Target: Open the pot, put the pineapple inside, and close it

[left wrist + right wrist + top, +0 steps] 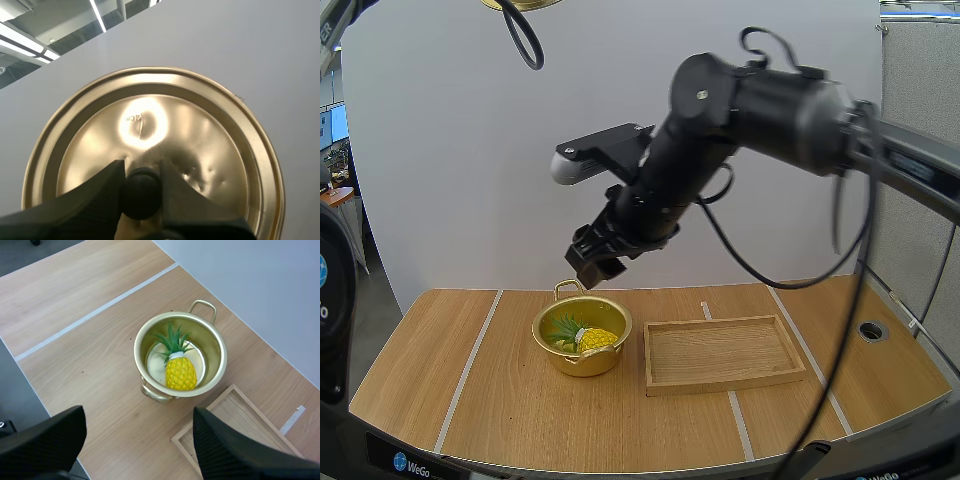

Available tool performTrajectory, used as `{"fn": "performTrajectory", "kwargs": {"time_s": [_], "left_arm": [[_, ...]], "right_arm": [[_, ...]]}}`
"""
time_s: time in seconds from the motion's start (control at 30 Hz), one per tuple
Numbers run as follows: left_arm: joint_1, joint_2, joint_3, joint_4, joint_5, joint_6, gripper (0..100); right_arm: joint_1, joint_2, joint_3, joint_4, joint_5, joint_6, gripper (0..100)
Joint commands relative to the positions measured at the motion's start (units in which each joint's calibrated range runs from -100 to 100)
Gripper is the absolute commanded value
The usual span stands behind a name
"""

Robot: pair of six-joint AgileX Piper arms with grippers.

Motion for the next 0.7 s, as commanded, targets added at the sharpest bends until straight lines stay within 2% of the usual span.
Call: {"fn": "performTrajectory", "kwargs": {"time_s": [0.0, 0.4, 0.67], "left_arm": [[-0.19, -0.1, -0.3, 0.3, -2.4, -0.3, 0], [-0.19, -0.1, -0.3, 0.3, -2.4, -0.3, 0], [-0.19, -0.1, -0.3, 0.3, -2.4, -0.3, 0]], "right_arm": [[0.1, -10.4, 5.0, -1.2, 2.3, 0.5, 100], [0.1, -29.4, 18.9, -7.1, 5.2, 3.9, 100], [-1.0, -37.8, 26.3, -7.2, 5.2, 4.1, 100]]}}
